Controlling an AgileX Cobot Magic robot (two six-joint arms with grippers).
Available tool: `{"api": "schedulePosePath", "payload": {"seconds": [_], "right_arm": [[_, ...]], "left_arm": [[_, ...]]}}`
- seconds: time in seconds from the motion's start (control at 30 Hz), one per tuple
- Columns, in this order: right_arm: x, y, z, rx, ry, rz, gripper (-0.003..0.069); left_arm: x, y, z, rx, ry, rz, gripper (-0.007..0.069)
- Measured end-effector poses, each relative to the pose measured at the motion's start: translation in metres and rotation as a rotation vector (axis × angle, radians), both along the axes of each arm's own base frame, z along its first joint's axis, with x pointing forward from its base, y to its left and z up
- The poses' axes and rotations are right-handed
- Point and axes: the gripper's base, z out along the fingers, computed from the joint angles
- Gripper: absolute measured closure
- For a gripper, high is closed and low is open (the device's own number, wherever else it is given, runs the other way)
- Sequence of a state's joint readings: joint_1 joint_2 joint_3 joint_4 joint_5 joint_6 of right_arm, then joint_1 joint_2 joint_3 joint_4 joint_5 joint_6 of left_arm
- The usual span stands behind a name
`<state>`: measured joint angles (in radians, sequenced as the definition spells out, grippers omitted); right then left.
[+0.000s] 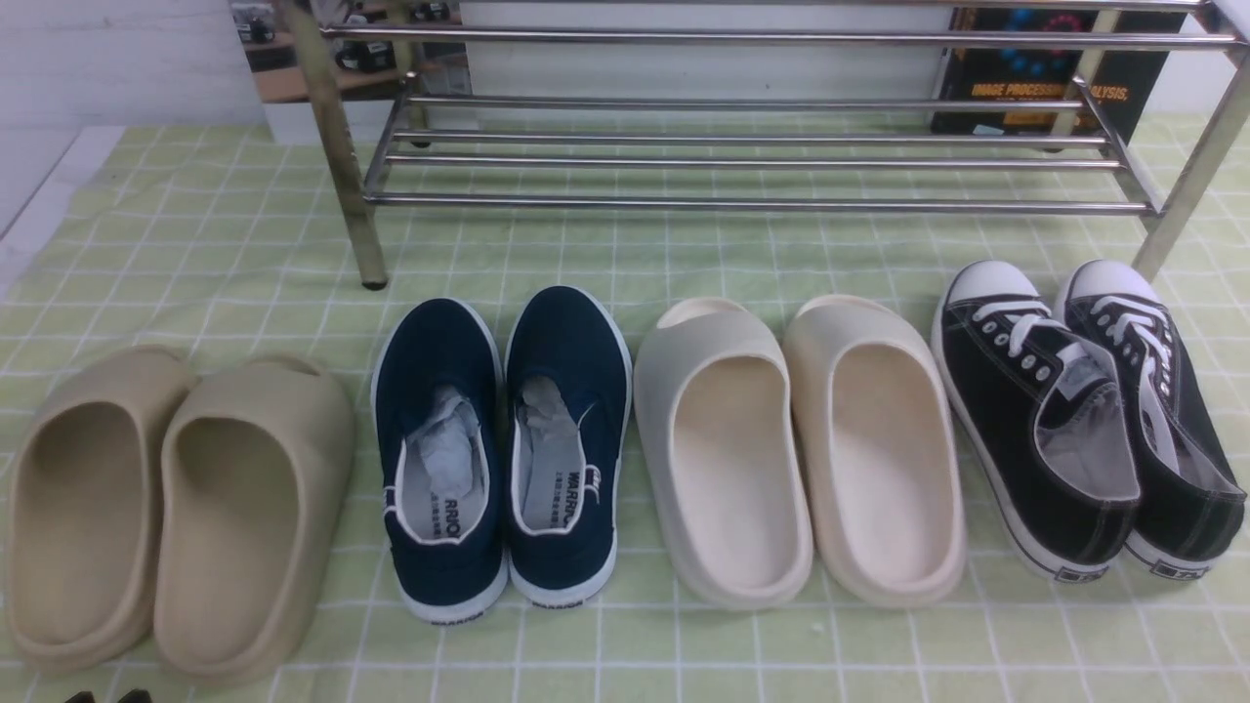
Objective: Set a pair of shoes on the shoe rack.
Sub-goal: Use the right arm to grab the shoe closest to it
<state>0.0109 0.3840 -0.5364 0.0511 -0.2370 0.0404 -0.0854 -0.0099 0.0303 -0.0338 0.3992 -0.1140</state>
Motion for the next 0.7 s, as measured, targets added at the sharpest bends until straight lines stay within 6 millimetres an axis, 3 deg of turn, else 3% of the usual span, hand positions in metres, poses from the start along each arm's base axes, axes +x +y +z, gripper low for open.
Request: {"api": "schedulePosePath", "payload": {"seconds": [0.1, 0.13, 0.17, 0.27, 0.3, 0.37, 0.43, 0.5, 0.63, 0.67, 0.7], "right_arm": [[0.041, 0.001, 0.018, -0.081, 0.251, -0.016, 0.0654], [0.045, 0.002, 0.018, -0.084, 0.272, -0.015, 0.0653], [0.077, 0.003, 0.013, -0.094, 0.485, 0.003, 0.0652], [0.122, 0.008, -0.003, -0.068, 0.9, 0.079, 0.0648], [0.125, 0.009, -0.005, -0.066, 0.927, 0.085, 0.0648], [0.164, 0.017, -0.031, -0.049, 1.243, 0.173, 0.0625], [0.177, 0.021, -0.039, -0.061, 1.314, 0.197, 0.0607], [0.208, 0.035, -0.062, -0.108, 1.436, 0.251, 0.053], [0.237, 0.056, -0.097, -0.183, 1.57, 0.295, 0.0361], [0.238, 0.057, -0.098, -0.188, 1.575, 0.296, 0.0351], [0.246, 0.062, -0.113, -0.202, 1.622, 0.304, 0.0293]], "left_arm": [[0.0, 0.0, 0.0, 0.0, 0.0, 0.0, 0.0386], [0.0, 0.0, 0.0, 0.0, 0.0, 0.0, 0.0386], [0.0, 0.0, 0.0, 0.0, 0.0, 0.0, 0.0386], [0.0, 0.0, 0.0, 0.0, 0.0, 0.0, 0.0386], [0.0, 0.0, 0.0, 0.0, 0.0, 0.0, 0.0386], [0.0, 0.0, 0.0, 0.0, 0.0, 0.0, 0.0386], [0.0, 0.0, 0.0, 0.0, 0.0, 0.0, 0.0386], [0.0, 0.0, 0.0, 0.0, 0.0, 0.0, 0.0386], [0.0, 0.0, 0.0, 0.0, 0.0, 0.0, 0.0386], [0.0, 0.0, 0.0, 0.0, 0.0, 0.0, 0.0386], [0.0, 0.0, 0.0, 0.0, 0.0, 0.0, 0.0386]]}}
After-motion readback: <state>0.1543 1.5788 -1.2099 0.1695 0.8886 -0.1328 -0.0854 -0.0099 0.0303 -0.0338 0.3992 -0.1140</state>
